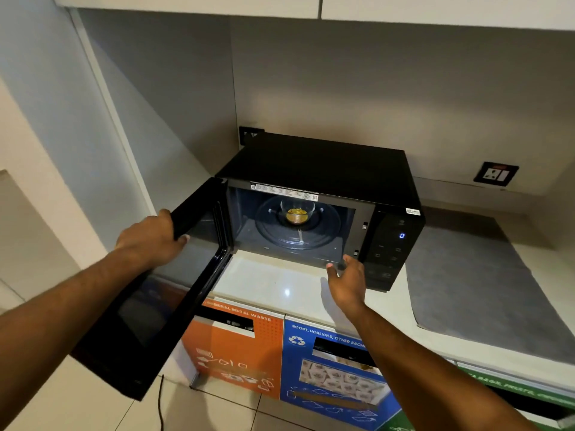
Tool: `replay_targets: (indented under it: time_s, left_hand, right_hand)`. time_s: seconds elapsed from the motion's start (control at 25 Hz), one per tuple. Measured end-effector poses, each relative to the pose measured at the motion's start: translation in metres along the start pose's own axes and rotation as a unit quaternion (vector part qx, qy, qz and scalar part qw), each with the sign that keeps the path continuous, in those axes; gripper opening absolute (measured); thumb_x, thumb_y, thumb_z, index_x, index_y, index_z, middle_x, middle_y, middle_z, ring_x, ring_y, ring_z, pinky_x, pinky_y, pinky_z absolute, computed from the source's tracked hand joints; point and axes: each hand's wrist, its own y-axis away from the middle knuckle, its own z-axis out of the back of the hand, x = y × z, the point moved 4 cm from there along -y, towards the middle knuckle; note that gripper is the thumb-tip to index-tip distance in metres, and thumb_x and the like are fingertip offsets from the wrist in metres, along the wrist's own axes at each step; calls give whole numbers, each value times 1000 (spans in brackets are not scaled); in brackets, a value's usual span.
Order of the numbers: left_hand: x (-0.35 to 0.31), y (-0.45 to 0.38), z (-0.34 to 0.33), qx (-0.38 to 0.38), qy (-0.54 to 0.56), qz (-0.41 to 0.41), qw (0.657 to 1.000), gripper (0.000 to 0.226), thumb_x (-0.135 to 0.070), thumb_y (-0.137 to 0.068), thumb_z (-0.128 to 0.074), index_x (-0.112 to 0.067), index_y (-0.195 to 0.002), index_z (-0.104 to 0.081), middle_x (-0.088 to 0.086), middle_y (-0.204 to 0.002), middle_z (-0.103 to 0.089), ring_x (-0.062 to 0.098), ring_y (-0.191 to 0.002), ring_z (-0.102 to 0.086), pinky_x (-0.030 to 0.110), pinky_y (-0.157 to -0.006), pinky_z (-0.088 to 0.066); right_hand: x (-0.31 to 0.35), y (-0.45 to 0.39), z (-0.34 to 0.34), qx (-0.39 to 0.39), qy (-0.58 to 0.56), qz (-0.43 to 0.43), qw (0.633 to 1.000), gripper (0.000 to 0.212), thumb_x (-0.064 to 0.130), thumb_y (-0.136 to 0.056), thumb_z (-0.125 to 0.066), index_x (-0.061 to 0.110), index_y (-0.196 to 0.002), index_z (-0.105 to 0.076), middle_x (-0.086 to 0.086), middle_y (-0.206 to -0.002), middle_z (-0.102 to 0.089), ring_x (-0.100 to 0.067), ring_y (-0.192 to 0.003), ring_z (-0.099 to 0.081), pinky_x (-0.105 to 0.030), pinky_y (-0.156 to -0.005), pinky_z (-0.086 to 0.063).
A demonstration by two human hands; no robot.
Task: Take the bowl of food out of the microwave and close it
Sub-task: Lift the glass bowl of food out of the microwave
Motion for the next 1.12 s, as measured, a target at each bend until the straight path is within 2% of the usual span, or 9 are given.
replay_targets:
  time_s: [0.36,0.52,0.56,0.64,0.68,0.76,0.88,1.0,1.12]
  left_hand:
    - [6,-17,-8,-36,-43,-53,997,46,-50,-91,-59,-11,-92,-35,20,-95,-69,44,-83,-70,40,-62,-47]
    - [-3,-13,-8,-71,-77,-71,992,47,-46,-90,-61,-5,-109,-45,19,-105,-65,42,-84,-69,43,-61,-50]
    - [-7,-11,-7,-100,-107,-91,985,53,-41,-88,-65,-4,-122,-46,19,-113,-61,43,-92,-67,47,-65,-54]
    - [-21,-9,-7,-158,-170,-154,960,69,-29,-83,-69,-5,-141,-40,21,-132,-53,45,-121,-55,54,-91,-52]
    - [-31,-7,-8,-183,-180,-198,946,72,-26,-82,-69,-6,-145,-40,21,-139,-50,44,-132,-47,55,-103,-45]
    - [-56,-4,-19,-201,-173,-277,923,66,-28,-83,-67,-8,-142,-47,18,-142,-51,39,-139,-42,52,-114,-36]
    - [-92,-12,-52,-142,-139,-310,930,52,-35,-86,-62,-12,-132,-54,12,-135,-57,31,-134,-48,44,-112,-39]
    - [-117,-36,-85,-50,-4,-222,974,55,-43,-92,-58,-11,-136,-50,11,-135,-55,29,-129,-50,41,-108,-43]
    - [-139,-57,-120,44,183,-104,977,56,-47,-93,-59,-11,-135,-50,13,-139,-51,32,-130,-50,43,-105,-45]
  right_hand:
    - [19,-31,-12,-6,-5,6,1000,56,33,-96,-64,12,-144,-48,-11,-153,-45,-34,-133,-54,-43,-107,-47]
    - [23,-33,-19,-4,-11,1,1000,56,32,-96,-64,12,-145,-47,-11,-153,-44,-34,-134,-52,-42,-107,-47]
    - [24,-34,-21,-3,-10,0,1000,56,32,-96,-65,11,-145,-47,-11,-154,-44,-34,-134,-53,-41,-106,-47]
    - [27,-35,-23,0,-8,3,1000,57,31,-96,-64,11,-146,-47,-12,-154,-44,-33,-135,-52,-40,-107,-46]
    - [28,-37,-25,2,-7,4,1000,57,31,-96,-64,11,-146,-46,-12,-154,-44,-33,-136,-51,-40,-108,-46]
    - [31,-39,-26,6,-7,5,1000,56,32,-97,-63,11,-147,-46,-11,-154,-44,-32,-138,-49,-39,-109,-44]
    - [34,-47,-29,4,1,8,1000,56,34,-97,-63,12,-146,-47,-12,-152,-45,-31,-138,-49,-38,-109,-42]
    - [37,-60,-33,11,5,2,1000,58,37,-96,-63,13,-146,-46,-10,-150,-49,-30,-136,-51,-40,-110,-43]
    - [43,-73,-41,40,-13,-5,999,65,41,-94,-65,15,-149,-42,-9,-153,-47,-28,-139,-48,-42,-114,-42]
